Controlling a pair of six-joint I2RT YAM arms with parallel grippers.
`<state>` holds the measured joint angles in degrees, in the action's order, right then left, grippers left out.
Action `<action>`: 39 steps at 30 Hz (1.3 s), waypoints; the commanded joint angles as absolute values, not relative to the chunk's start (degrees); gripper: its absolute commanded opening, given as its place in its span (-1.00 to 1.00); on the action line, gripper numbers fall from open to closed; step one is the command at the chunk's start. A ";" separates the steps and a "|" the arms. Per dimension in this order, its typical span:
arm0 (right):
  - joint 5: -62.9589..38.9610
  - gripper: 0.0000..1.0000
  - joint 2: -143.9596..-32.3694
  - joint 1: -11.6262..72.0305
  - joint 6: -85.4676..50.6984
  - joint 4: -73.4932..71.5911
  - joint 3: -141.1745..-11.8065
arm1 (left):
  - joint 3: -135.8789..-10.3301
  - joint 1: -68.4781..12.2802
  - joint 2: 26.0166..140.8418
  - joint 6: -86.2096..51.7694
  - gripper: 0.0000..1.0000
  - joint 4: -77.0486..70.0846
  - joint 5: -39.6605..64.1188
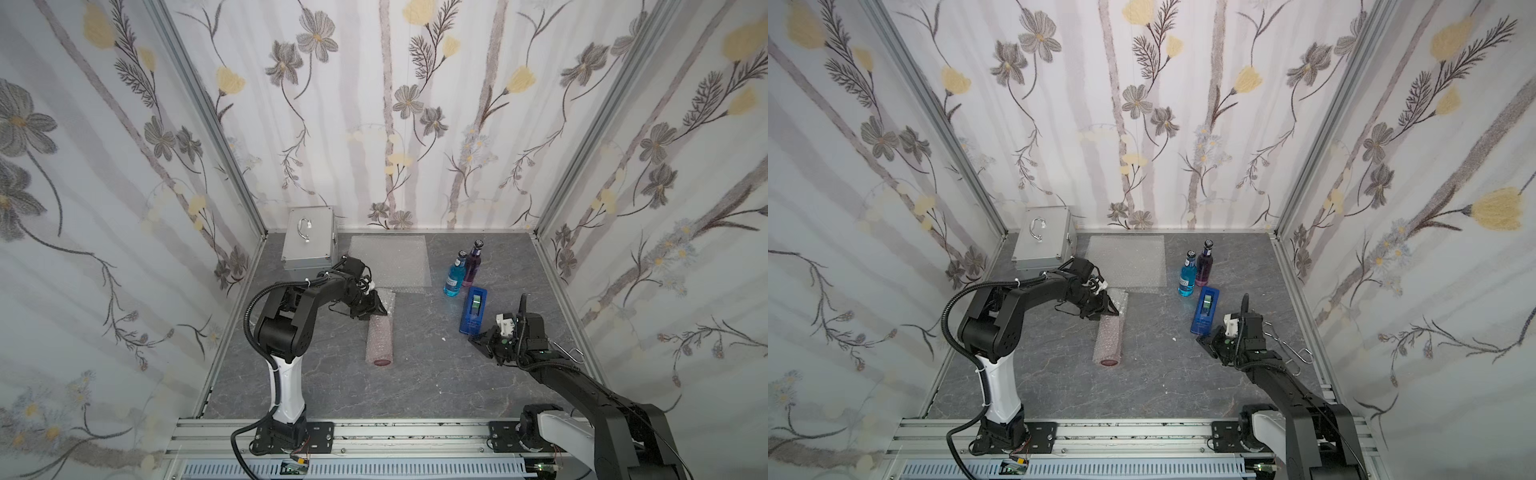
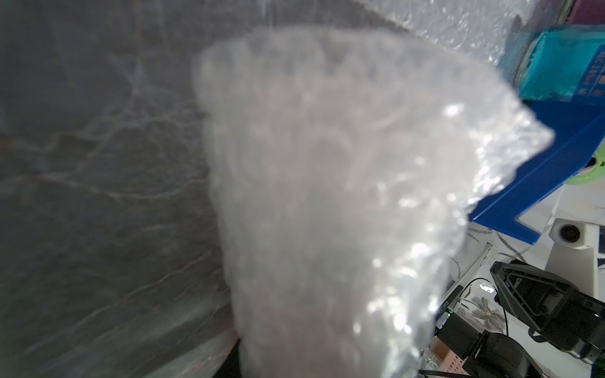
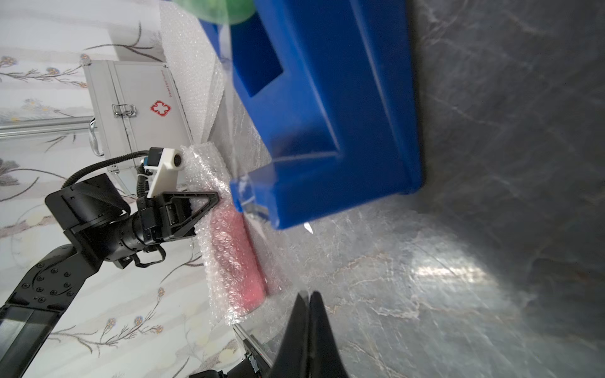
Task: Wrap wine bottles in bubble wrap
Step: Tear off the tape using the Tape Cutter.
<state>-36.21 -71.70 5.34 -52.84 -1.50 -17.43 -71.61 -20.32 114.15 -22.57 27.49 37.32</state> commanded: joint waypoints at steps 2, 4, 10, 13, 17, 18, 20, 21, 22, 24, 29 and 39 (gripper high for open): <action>-34.94 -1.00 -73.14 5.83 -51.44 -1.58 -17.30 | -71.45 -20.53 114.19 -22.59 -0.43 29.88 35.42; -34.24 -1.00 -74.09 6.04 -51.16 -1.83 -17.54 | -71.45 -20.57 114.23 -22.59 -0.43 29.91 35.46; -33.45 -1.00 -76.66 7.85 -50.63 -0.97 -20.47 | -71.54 -20.56 114.33 -22.59 -0.43 30.12 35.40; -32.51 -1.00 -74.97 8.69 -50.69 1.42 -22.85 | -71.54 -20.57 114.40 -22.59 -0.43 30.14 35.32; -29.03 -1.00 -73.10 9.98 -50.45 3.13 -23.52 | -71.54 -20.54 114.30 -22.59 -0.43 30.07 35.33; -27.04 -1.00 -73.82 10.41 -50.45 2.07 -22.20 | -71.46 -20.57 114.31 -22.58 -0.43 30.07 35.31; -21.99 -1.00 -79.73 10.21 -49.86 0.40 -19.08 | -71.54 -20.52 114.42 -22.64 -0.43 29.98 35.42; -21.09 -1.00 -83.34 10.20 -48.42 0.98 -19.12 | -71.63 -20.65 114.52 -22.59 -0.43 29.97 35.51; -21.70 -1.00 -86.49 10.34 -47.49 1.38 -19.57 | -71.63 -20.65 114.39 -22.59 -0.43 30.07 35.51; -22.20 -1.00 -84.55 11.87 -49.58 -1.25 -18.43 | -71.28 -20.70 113.88 -22.49 -0.43 29.98 35.34; -23.09 -1.00 -73.15 13.05 -49.42 2.29 -21.72 | -71.32 -20.65 114.25 -22.65 -0.43 29.96 35.68; -31.77 -1.00 -65.67 16.32 -45.21 10.03 -28.62 | -72.05 -21.02 114.95 -22.11 -0.52 30.11 37.02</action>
